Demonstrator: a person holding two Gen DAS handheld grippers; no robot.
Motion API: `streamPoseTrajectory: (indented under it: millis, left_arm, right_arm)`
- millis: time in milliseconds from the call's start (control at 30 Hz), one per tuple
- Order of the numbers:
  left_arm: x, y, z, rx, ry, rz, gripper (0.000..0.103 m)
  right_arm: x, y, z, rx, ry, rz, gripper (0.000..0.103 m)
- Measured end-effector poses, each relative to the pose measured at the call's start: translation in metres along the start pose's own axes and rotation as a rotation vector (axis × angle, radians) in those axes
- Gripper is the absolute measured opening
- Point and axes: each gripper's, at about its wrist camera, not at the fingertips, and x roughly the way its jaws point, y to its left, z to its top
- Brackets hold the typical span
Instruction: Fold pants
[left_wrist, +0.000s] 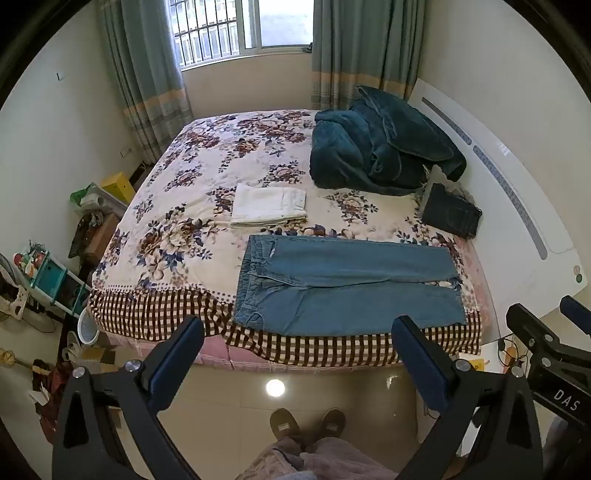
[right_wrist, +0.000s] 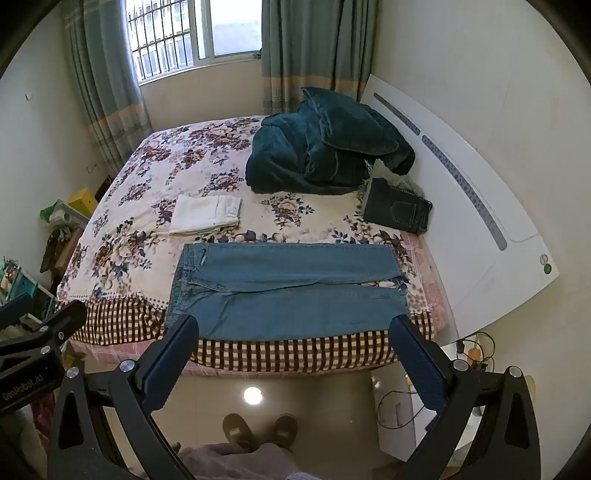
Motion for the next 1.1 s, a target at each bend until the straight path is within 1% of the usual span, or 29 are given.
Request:
streamPoseTrajectory:
  millis: [467,500,600,800,1100]
  left_arm:
    - [0.000,0.001,0.000,-0.008,-0.008,-0.006,0.103]
    - [0.000,0.001,0.000,-0.008,-0.006,-0.006,0.103]
    - [-0.001,0.001,0.000,-0.009,-0.007,-0.005,0.103]
    - [-0.011,0.000,0.010,-0.008,-0.009,-0.007,0.103]
    - [-0.010,-0.002,0.006,-0.014,-0.014,-0.007,0.103]
  right_arm:
    - [-0.002,-0.002,0.001,-0.001,0.002,0.021,0.103]
    - [-0.001,0.005,0.002,-0.004,0.003,0.022,0.103]
    - [-0.004,0.009,0.003,-0.010,0.002,0.025,0.103]
    - [-0.004,0.003,0.007,-0.019,0.005,0.032,0.103]
    - [-0.004,0.006,0.006,-0.016,0.004,0.030,0.103]
